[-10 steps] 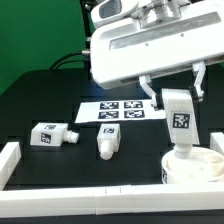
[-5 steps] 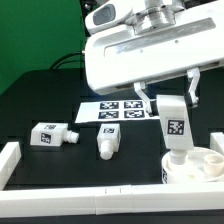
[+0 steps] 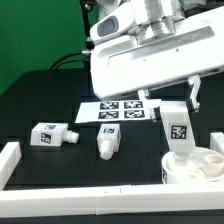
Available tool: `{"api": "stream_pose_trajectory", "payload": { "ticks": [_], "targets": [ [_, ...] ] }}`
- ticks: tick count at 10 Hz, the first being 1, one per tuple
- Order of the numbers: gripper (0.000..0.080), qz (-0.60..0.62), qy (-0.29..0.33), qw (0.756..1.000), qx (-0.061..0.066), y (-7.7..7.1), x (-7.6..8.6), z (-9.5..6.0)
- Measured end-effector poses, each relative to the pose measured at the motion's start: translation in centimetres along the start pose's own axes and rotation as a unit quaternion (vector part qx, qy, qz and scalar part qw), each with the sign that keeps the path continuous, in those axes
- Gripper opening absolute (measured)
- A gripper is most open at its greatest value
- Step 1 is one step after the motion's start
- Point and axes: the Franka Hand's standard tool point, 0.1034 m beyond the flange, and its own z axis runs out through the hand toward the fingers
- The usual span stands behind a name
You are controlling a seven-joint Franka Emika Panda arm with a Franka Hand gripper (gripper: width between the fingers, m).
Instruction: Assemble stool
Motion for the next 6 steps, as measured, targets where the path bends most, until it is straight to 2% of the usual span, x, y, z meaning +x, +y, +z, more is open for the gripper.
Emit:
{"api": "stream_pose_trajectory", "payload": {
  "ticks": [4,6],
  "targets": [
    [0.0323,-0.001,-0.009,1.000,0.005,-0.73,-0.78,0.93],
    [0.0323,0.000,-0.010,1.000,0.004,-0.52,-0.80,1.09]
  ]
}}
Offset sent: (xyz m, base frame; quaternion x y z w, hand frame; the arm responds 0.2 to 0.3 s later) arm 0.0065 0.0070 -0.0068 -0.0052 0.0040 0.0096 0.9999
